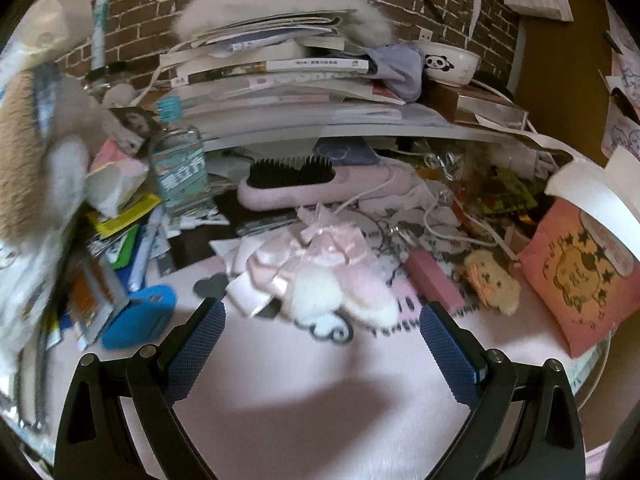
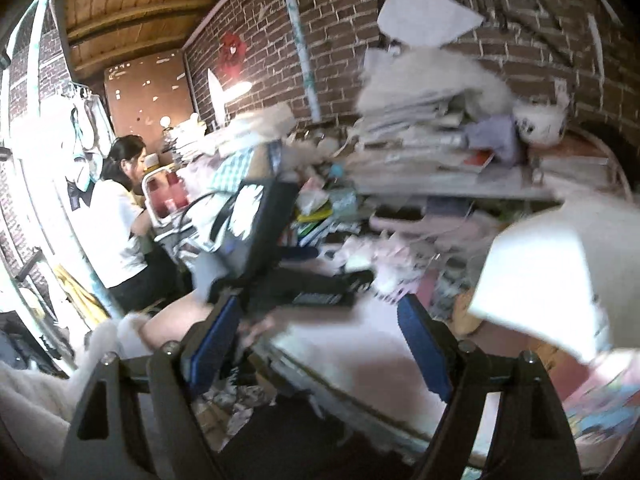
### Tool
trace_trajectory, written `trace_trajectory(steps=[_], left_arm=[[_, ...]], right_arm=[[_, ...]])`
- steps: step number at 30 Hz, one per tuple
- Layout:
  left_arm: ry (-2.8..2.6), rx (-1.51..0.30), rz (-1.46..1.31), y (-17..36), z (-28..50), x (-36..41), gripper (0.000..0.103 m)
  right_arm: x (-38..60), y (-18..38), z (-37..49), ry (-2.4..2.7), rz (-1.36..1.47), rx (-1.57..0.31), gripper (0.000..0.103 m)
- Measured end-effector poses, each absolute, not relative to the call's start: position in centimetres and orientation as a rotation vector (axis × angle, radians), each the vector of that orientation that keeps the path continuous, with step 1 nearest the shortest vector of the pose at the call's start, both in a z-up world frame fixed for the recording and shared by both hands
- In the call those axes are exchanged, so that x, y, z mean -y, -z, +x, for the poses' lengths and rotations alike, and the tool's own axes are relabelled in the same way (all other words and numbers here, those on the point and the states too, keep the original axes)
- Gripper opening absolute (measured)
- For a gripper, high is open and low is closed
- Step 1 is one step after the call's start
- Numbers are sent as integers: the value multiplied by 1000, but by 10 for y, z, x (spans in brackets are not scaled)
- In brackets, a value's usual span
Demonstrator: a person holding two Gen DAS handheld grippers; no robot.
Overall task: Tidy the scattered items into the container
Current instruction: 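Withdraw the right tool from the box back toward the desk, then grasp the pink bow hair clip with the left tool and lift it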
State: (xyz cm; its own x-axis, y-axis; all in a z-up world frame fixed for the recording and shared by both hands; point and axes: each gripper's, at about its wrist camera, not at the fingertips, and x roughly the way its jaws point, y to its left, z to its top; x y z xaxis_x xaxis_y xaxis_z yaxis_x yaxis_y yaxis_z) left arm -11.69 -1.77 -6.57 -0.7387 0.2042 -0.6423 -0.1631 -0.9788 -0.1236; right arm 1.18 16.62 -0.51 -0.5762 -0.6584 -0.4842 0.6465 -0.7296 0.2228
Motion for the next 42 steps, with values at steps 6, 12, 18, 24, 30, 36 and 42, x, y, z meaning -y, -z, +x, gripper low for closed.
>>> trace_trajectory(steps=[6,12,18,24,30,36,42], left_arm=[[-2765,117,-1064,75,-143,17,97],[-2743,141,-1118,87,-156,15,92],[-2727,131,-1128,88,-155,13,75],[-2705,112,-1120,89,-154,9,62],[-2701,132,-1094,87,-152,10,48],[-2721,134,-1045,79,-147,15,26],[-2716,137,-1032,76,-144,17,21]], right_arm=[[-167,24,7,2266,774,65,79],[-169,27,4,2268,781,67,79],[-169,31,-2,2288,782,68,79],[-167,36,-5,2291,798,65,79],[-169,38,-6,2297,800,82,79],[-169,39,-7,2294,806,82,79],[-170,39,-7,2294,801,89,79]])
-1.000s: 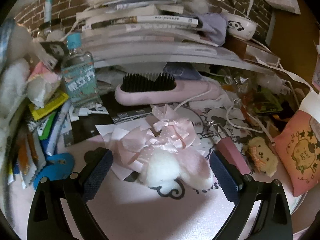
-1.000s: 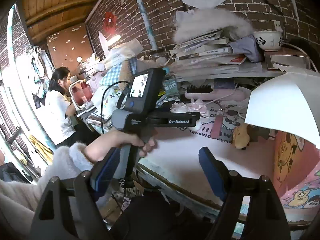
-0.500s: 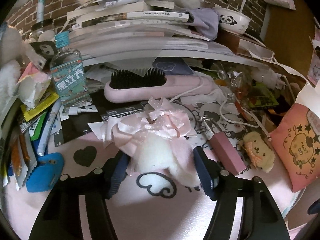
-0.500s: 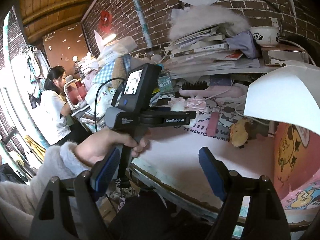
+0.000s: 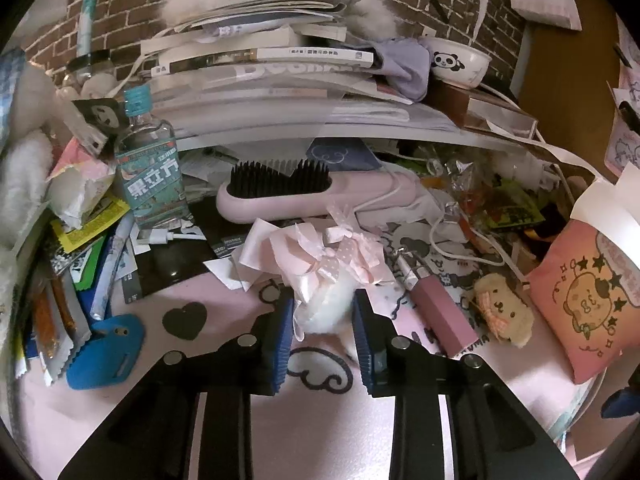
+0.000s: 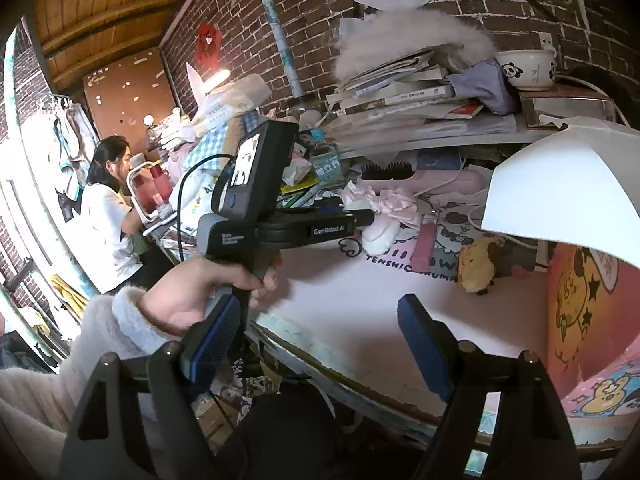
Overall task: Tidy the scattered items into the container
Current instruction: 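Grasp the pink bow hair clip with the left tool and lift it, then carry the pink bow clip into the white box with the left tool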
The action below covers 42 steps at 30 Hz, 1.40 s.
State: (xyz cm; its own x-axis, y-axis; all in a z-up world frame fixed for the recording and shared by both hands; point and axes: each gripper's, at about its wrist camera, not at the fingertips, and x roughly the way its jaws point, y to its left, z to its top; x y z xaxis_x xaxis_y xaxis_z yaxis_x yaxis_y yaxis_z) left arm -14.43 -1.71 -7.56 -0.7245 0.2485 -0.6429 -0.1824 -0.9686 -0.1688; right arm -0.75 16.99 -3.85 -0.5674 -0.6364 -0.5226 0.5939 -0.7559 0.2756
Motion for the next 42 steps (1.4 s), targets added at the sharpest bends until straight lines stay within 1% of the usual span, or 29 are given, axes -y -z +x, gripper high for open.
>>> trace_trajectory(steps=[11,24,33,42], left_arm=[[-2746,143,-900,44,-127,16,18],[-2742,81,-725,-7,-101,3,17],[-2639,20,-622,-47,-84,-28,17],[-2479,-66,-549,-84,-75,-77,17]], right_arm=[[-174,39,-10,2297,799,97,79],[-175,38,-8,2292,793,97,79],[-179,44,-12,2308,814,106,79],[-182,45,-12,2316,815,110,79]])
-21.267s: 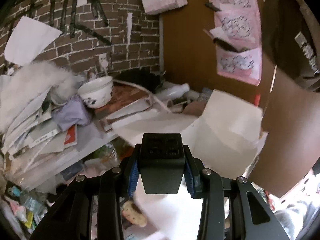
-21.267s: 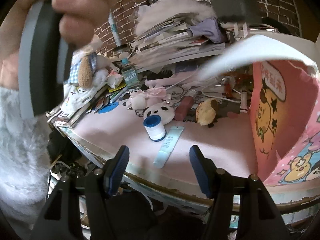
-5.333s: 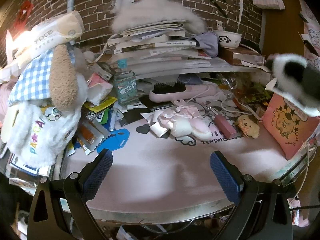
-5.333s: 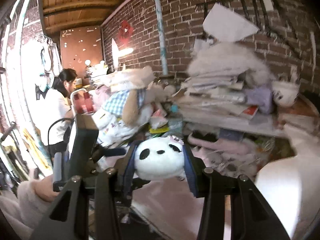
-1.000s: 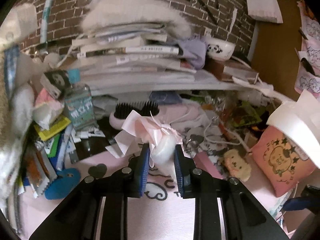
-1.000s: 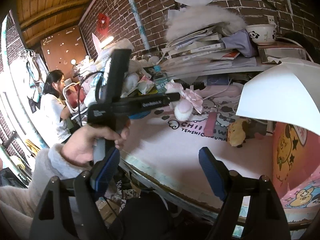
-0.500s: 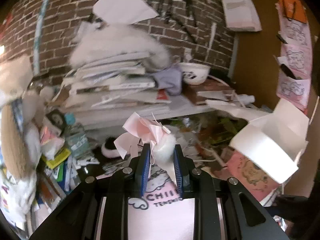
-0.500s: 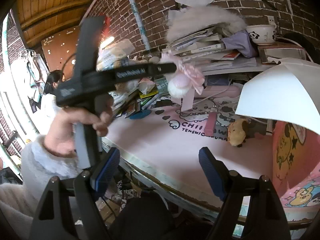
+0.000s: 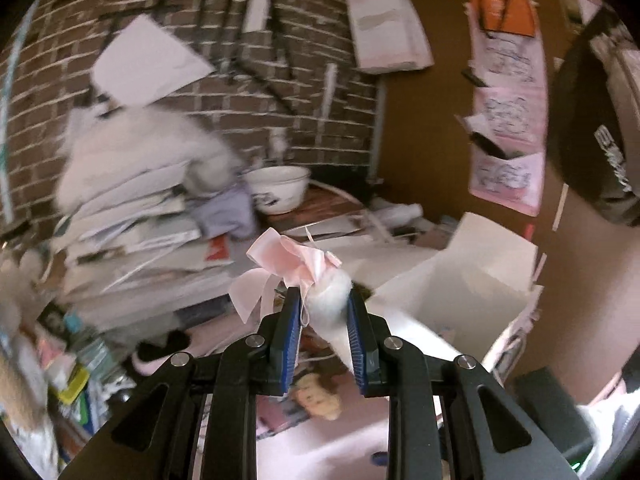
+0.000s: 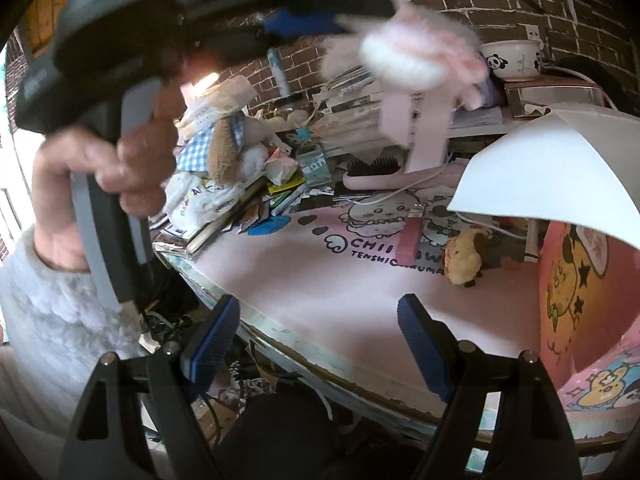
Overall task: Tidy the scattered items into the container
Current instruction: 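Carry the pink bow clip into the white box with the left tool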
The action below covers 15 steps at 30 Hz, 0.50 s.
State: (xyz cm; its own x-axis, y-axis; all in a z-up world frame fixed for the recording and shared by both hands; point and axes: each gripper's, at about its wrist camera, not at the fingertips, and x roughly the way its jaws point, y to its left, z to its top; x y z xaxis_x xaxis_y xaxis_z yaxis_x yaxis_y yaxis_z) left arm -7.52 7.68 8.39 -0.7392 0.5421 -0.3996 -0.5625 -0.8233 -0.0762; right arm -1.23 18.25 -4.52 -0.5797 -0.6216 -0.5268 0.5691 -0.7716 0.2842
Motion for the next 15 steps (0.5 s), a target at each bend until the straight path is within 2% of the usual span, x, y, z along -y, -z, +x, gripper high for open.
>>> trace_trajectory(steps=[15], left_arm=[[-2256,-202,-580,-103,-81,-167,17]], right_arm=[[-185,46,-9,2316,813,115,79]])
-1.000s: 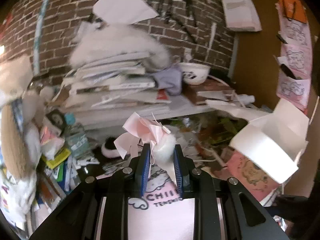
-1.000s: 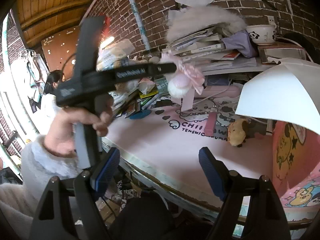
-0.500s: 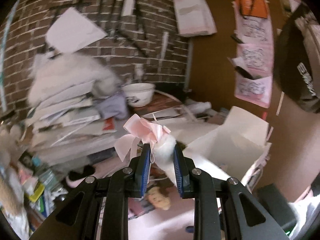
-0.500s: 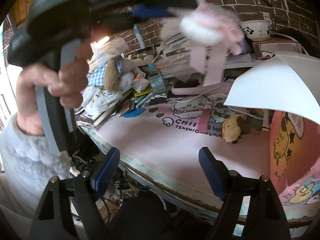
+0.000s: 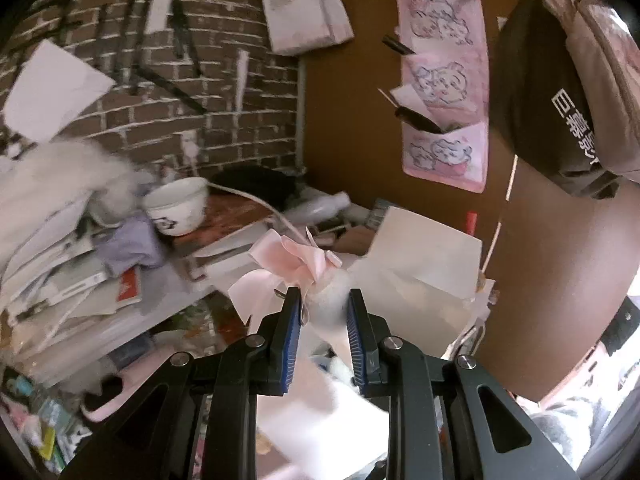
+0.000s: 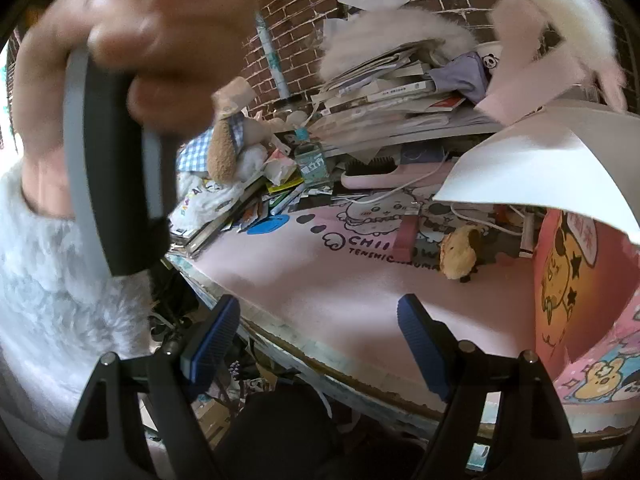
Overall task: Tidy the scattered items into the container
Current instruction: 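Carry the pink bow clip into the white box with the left tool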
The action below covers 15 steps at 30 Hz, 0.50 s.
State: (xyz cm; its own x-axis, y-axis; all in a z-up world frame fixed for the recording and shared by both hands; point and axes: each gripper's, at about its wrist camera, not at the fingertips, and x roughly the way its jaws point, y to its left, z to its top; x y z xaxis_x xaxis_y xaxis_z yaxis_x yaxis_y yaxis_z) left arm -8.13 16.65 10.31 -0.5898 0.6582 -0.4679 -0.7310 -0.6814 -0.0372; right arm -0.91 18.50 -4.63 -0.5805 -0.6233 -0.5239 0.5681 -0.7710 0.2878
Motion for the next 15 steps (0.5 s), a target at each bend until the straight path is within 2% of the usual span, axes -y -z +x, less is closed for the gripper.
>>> trace_trajectory(steps=[15], left_arm=[[-2116,-228,-669,-109,-96,-220,17]], right_arm=[[-187,48,-8,2311,813,126,79]])
